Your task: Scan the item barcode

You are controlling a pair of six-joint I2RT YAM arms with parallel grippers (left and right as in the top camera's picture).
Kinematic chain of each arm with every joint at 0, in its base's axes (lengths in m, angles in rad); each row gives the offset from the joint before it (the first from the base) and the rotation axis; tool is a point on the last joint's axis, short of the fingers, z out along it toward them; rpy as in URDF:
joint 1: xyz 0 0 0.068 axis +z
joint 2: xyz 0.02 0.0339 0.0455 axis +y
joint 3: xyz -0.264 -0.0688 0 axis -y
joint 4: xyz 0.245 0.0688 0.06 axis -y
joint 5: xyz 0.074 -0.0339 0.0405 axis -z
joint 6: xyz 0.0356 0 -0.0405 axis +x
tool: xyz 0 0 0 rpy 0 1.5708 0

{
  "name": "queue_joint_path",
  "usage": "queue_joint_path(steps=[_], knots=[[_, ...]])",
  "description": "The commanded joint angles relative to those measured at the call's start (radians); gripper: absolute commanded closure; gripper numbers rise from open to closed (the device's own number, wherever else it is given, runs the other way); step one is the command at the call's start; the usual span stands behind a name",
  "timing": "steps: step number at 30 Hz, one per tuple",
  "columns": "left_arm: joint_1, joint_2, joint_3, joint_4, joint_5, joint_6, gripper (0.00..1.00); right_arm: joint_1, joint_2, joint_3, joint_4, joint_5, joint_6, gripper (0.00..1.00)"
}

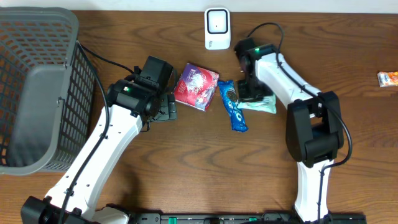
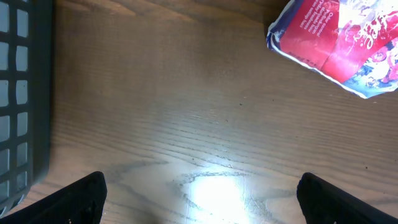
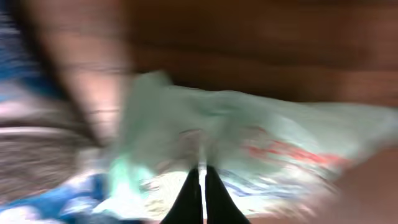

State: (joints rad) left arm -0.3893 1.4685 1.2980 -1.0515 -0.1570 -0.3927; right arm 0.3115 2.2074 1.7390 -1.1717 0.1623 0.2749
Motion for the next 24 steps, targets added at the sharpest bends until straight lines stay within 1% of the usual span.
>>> queue_joint_path(steps=[1,4,7,10,13,15,18,21,24], knots=[[-0.003,0.002,0.002,-0.006,-0.012,-0.006,0.02,-0.052,0.006,0.145,-0.103,0.097,-0.011,0.98],[-0.003,0.002,0.002,-0.006,-0.012,-0.006,0.02,-0.061,0.007,0.221,-0.213,0.095,-0.020,0.97],[-0.003,0.002,0.002,-0.006,-0.012,-0.006,0.02,-0.068,0.007,0.223,-0.265,0.093,-0.025,0.97],[-0.003,0.002,0.002,-0.006,-0.012,-0.006,0.02,-0.074,0.007,0.169,-0.217,0.056,-0.025,0.99],[-0.003,0.002,0.002,-0.006,-0.012,-0.006,0.02,-0.076,0.007,0.085,-0.101,-0.017,-0.026,0.99],[-0.003,0.002,0.002,-0.006,-0.012,-0.006,0.02,-0.076,0.007,0.016,-0.024,-0.050,-0.029,0.96],[-0.003,0.002,0.002,-0.006,-0.012,-0.006,0.02,-0.080,0.007,-0.089,0.061,-0.009,-0.027,0.96],[-0.003,0.002,0.002,-0.006,-0.012,-0.006,0.02,-0.099,0.007,-0.115,0.055,0.042,-0.018,0.98],[-0.003,0.002,0.002,-0.006,-0.012,-0.006,0.02,-0.127,0.003,-0.064,-0.015,0.042,-0.018,0.95]])
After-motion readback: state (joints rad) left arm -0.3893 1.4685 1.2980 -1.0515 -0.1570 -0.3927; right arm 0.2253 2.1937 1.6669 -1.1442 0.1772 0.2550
